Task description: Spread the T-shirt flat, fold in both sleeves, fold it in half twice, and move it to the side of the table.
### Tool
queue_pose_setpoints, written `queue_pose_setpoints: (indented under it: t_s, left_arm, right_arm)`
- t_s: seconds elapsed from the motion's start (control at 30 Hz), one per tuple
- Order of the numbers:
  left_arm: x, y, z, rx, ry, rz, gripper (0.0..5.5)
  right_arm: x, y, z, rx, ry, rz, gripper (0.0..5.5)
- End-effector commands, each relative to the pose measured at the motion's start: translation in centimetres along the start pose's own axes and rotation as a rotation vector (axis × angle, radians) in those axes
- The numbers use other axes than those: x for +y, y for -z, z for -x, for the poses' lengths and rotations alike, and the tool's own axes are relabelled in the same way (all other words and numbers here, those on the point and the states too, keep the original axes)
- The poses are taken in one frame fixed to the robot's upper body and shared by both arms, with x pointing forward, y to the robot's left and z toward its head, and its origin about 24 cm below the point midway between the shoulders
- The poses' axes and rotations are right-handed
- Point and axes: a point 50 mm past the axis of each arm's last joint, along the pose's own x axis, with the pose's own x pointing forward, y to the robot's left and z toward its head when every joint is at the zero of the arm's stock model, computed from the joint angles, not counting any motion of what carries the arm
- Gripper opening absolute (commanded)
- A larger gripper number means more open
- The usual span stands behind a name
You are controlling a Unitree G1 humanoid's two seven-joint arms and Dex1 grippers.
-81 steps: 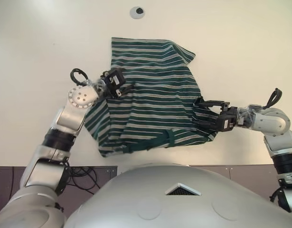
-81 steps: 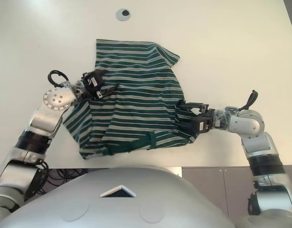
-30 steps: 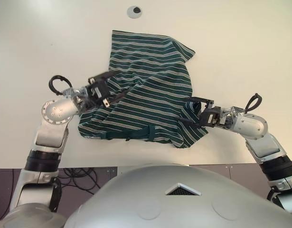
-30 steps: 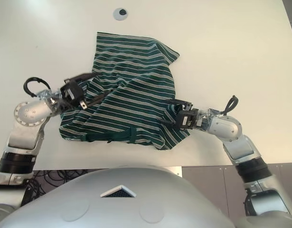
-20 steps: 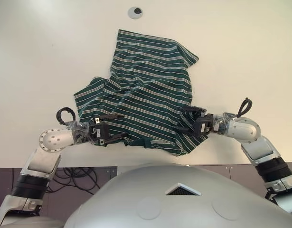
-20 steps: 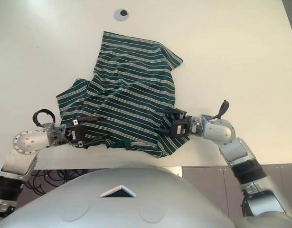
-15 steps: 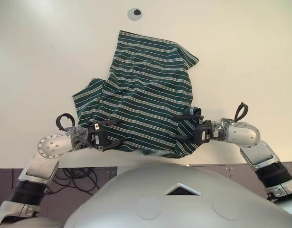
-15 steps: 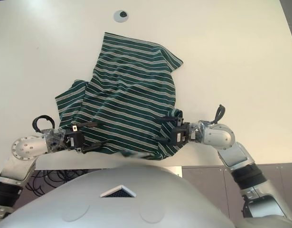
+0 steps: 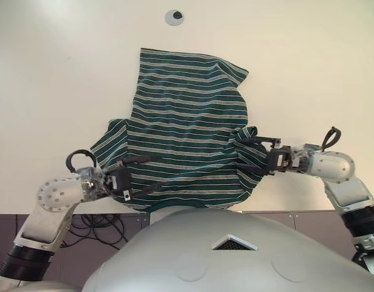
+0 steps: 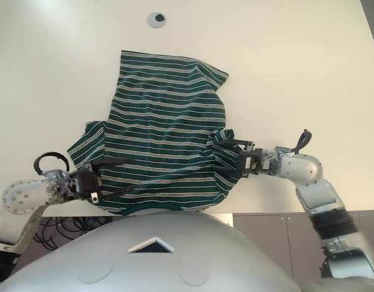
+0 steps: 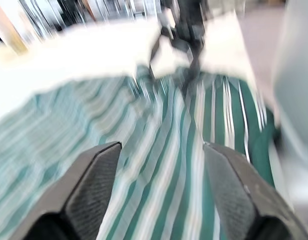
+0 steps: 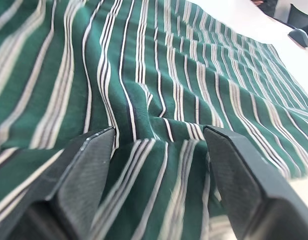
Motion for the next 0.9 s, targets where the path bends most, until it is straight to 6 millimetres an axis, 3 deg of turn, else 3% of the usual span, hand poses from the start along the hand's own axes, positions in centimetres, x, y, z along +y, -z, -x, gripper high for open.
queue_pose_setpoints:
  t_s: [0.03, 0.13, 0.3, 0.4, 0.57, 0.9]
  left_arm:
    - [0.4, -0.7, 0.7, 0.009, -0.019, 0.013, 2.98]
    - [0.6, -0.7, 0.9, 0.008, -0.055, 0.022, 2.98]
    - [2.6, 0.5, 1.7, 0.066, -0.237, 0.026, 2.98]
    - [3.2, 1.1, 2.7, 0.081, -0.305, 0.053, 2.98]
    - [3.8, 2.0, 5.0, 0.105, -0.424, 0.088, 2.98]
    - [2.3, 3.8, 7.7, 0.144, -0.533, 0.259, 2.98]
  right_arm:
    - [0.4, 0.7, 1.4, 0.063, -0.077, -0.076, 3.23]
    - [0.7, 1.3, 2.3, 0.112, -0.124, -0.103, 3.23]
    - [-1.8, 2.0, 2.7, 0.154, 0.041, -0.064, 3.23]
    - [-1.3, 3.4, 3.2, 0.257, 0.008, -0.070, 3.23]
    - [0.3, 5.1, 5.9, 0.406, -0.113, -0.148, 3.23]
    - [-1.4, 4.1, 8.2, 0.405, -0.015, -0.137, 3.23]
